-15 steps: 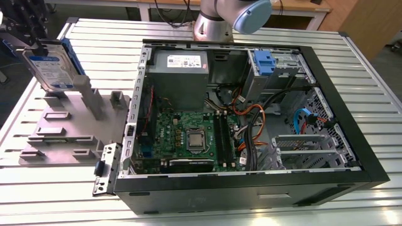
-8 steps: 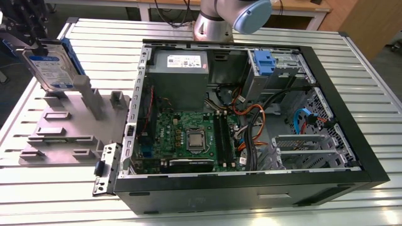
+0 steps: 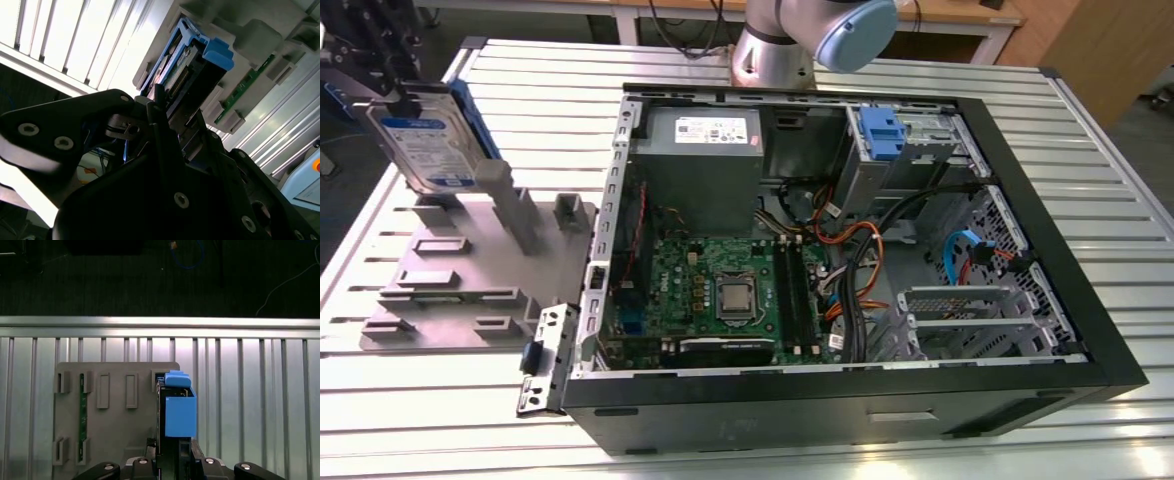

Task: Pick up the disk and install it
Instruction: 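Pick up the disk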

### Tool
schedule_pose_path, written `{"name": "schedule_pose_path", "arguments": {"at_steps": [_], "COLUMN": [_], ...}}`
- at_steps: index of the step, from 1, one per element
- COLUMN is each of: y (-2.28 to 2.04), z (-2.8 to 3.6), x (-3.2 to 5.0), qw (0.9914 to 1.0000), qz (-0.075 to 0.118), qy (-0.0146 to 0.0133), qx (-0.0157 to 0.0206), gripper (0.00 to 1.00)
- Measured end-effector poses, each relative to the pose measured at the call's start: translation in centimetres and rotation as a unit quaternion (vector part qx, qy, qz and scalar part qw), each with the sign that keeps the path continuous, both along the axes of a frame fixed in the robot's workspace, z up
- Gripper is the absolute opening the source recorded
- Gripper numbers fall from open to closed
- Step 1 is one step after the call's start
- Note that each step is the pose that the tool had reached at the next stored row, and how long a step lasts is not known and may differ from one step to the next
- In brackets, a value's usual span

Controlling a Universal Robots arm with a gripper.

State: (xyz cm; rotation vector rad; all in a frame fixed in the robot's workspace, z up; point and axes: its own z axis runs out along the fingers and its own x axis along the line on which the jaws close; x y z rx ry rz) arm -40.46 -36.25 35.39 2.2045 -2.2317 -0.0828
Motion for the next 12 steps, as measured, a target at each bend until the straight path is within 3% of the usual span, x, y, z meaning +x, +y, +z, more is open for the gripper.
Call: {"name": "schedule_pose_path", "arguments": {"at_steps": [7,12], "y": [0.00,0.00], "z": [0.61,0.67], "x": [0.00,0.00], "qw": [1.00000,1.00000], "qz": [0.000,0.000], "qy": [-0.0002,-0.0002], "qx": [0.0001,0.0001], "gripper": [0.35,0.35]}}
